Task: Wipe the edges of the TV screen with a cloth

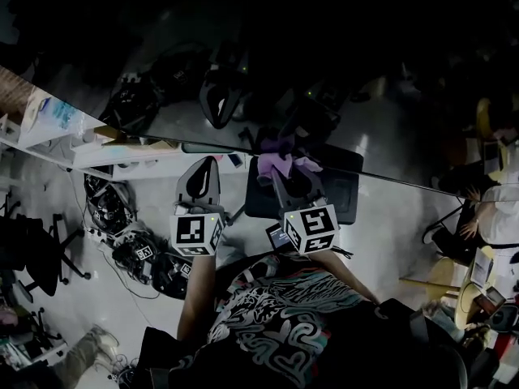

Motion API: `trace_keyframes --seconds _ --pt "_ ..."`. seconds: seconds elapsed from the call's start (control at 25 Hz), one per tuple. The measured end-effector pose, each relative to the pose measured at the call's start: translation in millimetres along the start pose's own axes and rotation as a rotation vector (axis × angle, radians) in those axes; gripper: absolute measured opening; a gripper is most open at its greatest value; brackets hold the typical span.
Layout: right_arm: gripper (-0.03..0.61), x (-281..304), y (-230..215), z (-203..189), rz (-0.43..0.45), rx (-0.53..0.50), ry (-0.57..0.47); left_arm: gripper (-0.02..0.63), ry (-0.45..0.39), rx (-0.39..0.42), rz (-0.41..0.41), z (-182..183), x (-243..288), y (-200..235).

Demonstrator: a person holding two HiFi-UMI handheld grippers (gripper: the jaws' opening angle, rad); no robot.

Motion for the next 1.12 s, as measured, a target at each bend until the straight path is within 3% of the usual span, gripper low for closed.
trace_keyframes --seconds 0.4,0.72,1.12 --pt "0.121 1 5 3 -0.009 0.004 -0.009 0.018 -0.003 0.011 -0.002 2 4 11" --pt "0.121 -3 8 3 -0.065 0.024 -0.022 0.018 0.002 0.013 -0.044 3 5 13" --pt "0.121 12 31 6 -0.109 0.048 -0.037 0.018 0.009 0.008 -0.084 0 1 47"
Point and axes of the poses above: the fingertips, and each gripper's own axes: x forward along the fingers, y to its left, z out of its top, the point moved 7 cm from there along -x, backward along the fingers, and after that the axes turned 8 degrees about -z, right-handed, at the moved point
